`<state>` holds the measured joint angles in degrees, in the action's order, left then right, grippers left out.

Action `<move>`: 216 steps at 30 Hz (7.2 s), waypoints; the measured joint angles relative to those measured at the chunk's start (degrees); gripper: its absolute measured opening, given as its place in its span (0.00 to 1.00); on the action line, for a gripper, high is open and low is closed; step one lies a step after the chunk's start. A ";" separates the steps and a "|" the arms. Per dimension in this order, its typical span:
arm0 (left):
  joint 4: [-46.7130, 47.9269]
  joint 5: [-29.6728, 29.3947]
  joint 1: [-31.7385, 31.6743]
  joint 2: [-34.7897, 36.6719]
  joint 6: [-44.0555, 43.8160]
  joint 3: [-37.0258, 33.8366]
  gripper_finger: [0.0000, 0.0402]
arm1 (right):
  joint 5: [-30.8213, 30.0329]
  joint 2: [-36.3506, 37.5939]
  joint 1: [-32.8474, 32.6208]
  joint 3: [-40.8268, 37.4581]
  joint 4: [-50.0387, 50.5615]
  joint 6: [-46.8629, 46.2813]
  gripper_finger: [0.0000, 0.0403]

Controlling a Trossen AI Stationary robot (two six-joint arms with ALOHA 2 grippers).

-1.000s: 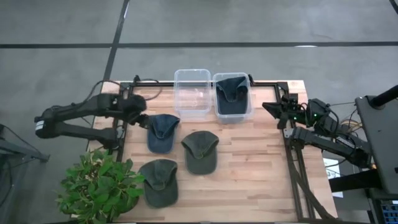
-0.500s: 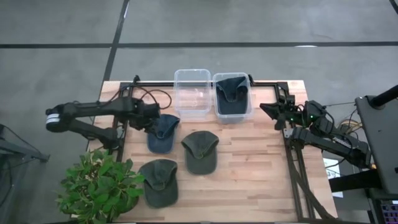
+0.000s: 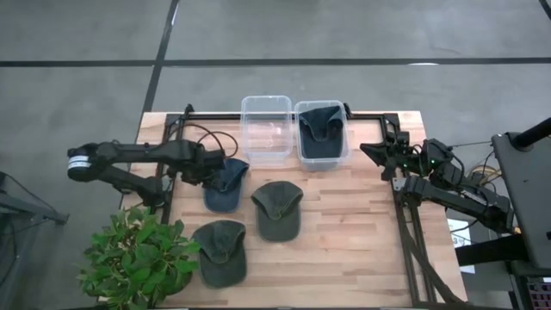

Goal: Pick & Place hat
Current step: Put the blue cap into the right transparent bin

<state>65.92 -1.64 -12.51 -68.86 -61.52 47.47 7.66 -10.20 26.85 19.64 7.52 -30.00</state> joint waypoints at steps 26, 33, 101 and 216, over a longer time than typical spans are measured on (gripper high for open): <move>-16.58 2.59 0.02 0.28 -6.10 -12.36 0.42 | 0.53 0.04 0.00 -0.02 0.14 -0.02 0.10; -19.17 2.81 0.00 0.35 -6.32 -14.57 0.31 | 0.53 0.02 0.00 -0.02 0.86 -0.04 0.10; -93.45 29.76 -0.11 13.11 23.93 9.80 0.02 | 1.57 -0.02 0.02 -0.04 3.05 -2.36 0.09; -48.81 -32.16 1.49 -26.43 31.89 46.26 0.01 | -13.73 -48.71 0.02 41.22 14.53 24.81 0.36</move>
<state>17.10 -33.80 -11.03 -95.29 -29.63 93.73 -6.07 -58.90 26.87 60.86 22.05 -5.19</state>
